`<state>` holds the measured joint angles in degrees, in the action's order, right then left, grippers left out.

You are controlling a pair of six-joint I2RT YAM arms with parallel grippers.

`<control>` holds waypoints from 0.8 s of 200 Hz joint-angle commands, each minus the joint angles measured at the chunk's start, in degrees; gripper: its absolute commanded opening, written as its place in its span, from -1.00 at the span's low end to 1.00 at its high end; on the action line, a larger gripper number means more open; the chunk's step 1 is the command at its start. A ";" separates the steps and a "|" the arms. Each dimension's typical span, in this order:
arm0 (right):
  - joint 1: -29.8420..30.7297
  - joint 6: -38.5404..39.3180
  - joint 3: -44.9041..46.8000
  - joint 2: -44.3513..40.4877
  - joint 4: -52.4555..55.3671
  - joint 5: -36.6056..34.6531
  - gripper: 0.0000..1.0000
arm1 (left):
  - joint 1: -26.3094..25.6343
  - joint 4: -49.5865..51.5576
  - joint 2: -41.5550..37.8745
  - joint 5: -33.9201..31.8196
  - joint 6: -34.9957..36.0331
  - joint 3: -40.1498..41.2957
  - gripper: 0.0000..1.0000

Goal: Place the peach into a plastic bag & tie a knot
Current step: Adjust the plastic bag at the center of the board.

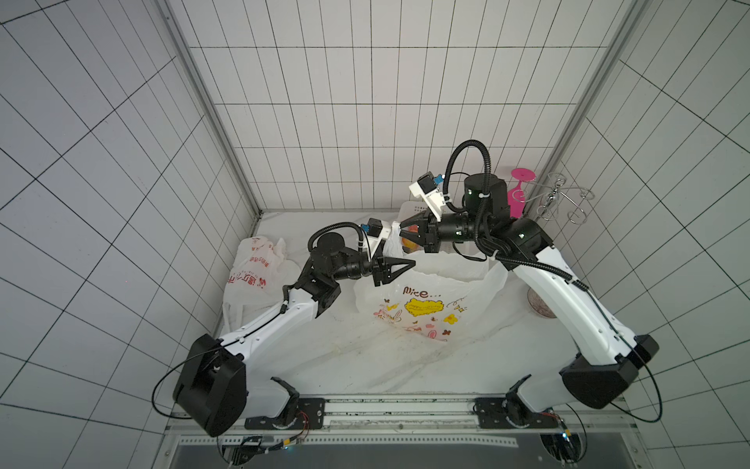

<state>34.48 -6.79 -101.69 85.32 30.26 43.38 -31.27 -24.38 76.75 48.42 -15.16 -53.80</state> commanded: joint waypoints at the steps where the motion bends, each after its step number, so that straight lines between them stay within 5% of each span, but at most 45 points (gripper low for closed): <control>1: -0.74 -1.45 2.89 -0.22 -3.03 2.08 -0.91 | 0.35 -3.56 0.10 -2.56 -2.49 0.59 -0.36; 38: -1.61 -3.06 3.39 -0.74 -3.24 1.17 -0.71 | 0.52 -3.11 -0.41 -3.15 -3.64 1.37 -0.73; 69: -7.88 -7.09 4.33 -5.11 -3.28 0.36 -0.17 | 2.10 -0.12 -2.27 -6.75 -4.91 2.61 -1.00; 107: -19.98 -11.19 13.23 -15.16 -2.01 -2.92 0.18 | 4.37 2.01 -6.13 -13.33 -7.70 4.94 -1.00; 139: -30.95 -15.04 26.13 -25.86 -0.14 -15.74 0.42 | 5.02 2.95 -7.23 -17.30 -8.57 5.81 -1.00; 160: -34.29 -15.28 32.03 -29.75 0.37 -13.65 0.55 | 6.24 3.15 -7.58 -18.45 -10.41 6.21 -1.00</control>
<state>3.11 -20.16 -77.30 58.24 29.32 32.58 -26.46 -22.02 70.19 33.65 -23.00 -48.60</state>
